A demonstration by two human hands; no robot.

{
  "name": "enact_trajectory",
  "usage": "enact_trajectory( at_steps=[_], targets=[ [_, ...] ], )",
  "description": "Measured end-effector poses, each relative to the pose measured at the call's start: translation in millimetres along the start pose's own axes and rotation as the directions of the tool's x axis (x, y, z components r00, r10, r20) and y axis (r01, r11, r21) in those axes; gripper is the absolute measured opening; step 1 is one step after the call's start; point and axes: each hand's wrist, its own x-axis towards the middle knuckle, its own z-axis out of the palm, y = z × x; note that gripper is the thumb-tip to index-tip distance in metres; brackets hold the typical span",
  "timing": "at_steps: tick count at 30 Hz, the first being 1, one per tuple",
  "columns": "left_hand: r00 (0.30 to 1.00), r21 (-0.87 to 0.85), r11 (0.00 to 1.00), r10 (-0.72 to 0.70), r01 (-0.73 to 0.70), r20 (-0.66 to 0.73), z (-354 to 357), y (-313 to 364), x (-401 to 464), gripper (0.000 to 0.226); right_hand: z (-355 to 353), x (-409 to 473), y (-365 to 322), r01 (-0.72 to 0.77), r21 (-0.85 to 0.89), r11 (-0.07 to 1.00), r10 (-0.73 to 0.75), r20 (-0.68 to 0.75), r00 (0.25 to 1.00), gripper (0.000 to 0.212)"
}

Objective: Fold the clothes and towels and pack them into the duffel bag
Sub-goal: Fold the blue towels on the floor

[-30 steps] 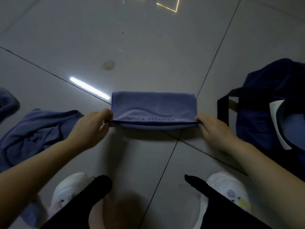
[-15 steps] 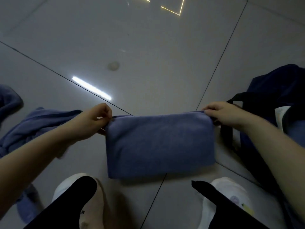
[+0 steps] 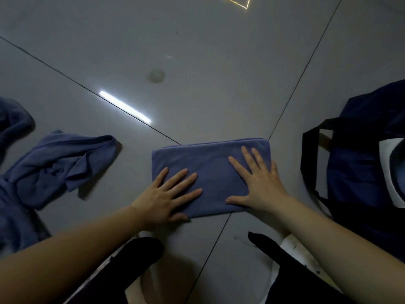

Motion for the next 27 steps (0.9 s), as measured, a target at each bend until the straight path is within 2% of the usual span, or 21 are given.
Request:
enact_trajectory(
  at_steps=[2, 5, 7, 9, 11, 13, 16, 19, 21, 23, 27],
  targets=[
    [0.999, 0.008, 0.999, 0.041, -0.041, -0.022, 4.1, -5.4, -6.4, 0.068, 4.0, -4.6, 6.9, -0.028, -0.025, 0.999, 0.028, -0.003, 1.000, 0.113],
    [0.988, -0.023, 0.995, 0.089, -0.093, -0.128, 2.2, -10.9, -11.2, 0.061, -1.7, -7.5, 6.9, -0.048, -0.070, 0.996, 0.049, 0.015, 0.999, 0.120],
    [0.974, -0.138, 0.990, -0.010, -0.022, -0.228, -6.8, -11.0, -11.6, 0.054, -10.9, -4.9, -2.1, -0.051, -0.055, 0.997, 0.050, -0.026, 0.998, 0.121],
    [0.939, -0.245, 0.965, -0.171, 0.097, -0.299, -16.2, -9.8, -11.0, 0.054, -22.1, -1.1, -17.2, 0.017, -0.058, 0.998, -0.023, -0.097, 0.995, 0.117],
    [0.941, -0.228, 0.964, -0.199, 0.137, -0.275, -21.5, -9.4, -10.6, 0.057, -29.0, 6.2, -33.9, 0.143, -0.115, 0.983, -0.158, -0.131, 0.979, 0.114],
    [0.967, -0.134, 0.986, -0.130, 0.103, -0.217, -21.8, -12.2, -6.0, 0.060, -31.6, 17.3, -47.9, 0.240, -0.146, 0.960, -0.256, -0.110, 0.960, 0.113],
    [0.983, -0.054, 0.990, -0.133, 0.127, -0.124, -13.8, -20.9, 3.0, 0.073, -22.3, 35.0, -54.9, 0.298, -0.224, 0.928, -0.317, -0.051, 0.947, 0.111],
    [0.990, -0.004, 0.994, -0.113, 0.113, -0.081, -6.0, -32.0, 5.9, 0.083, -3.8, 42.7, -42.5, 0.327, -0.193, 0.925, -0.359, -0.162, 0.919, 0.101],
    [0.993, 0.011, 0.996, -0.086, 0.087, -0.081, -3.9, -38.6, 7.1, 0.086, 7.6, 39.2, -22.0, 0.316, -0.121, 0.941, -0.337, -0.264, 0.904, 0.090],
    [0.992, 0.010, 0.996, -0.088, 0.089, -0.088, -2.6, -38.9, 8.2, 0.090, 15.5, 33.0, 2.8, 0.271, -0.095, 0.958, -0.287, -0.288, 0.914, 0.082],
    [0.995, -0.010, 0.998, -0.070, 0.070, -0.073, -2.8, -38.7, 6.2, 0.104, 20.9, 23.3, 43.5, 0.128, -0.078, 0.989, -0.147, -0.339, 0.929, 0.082]
  ],
)
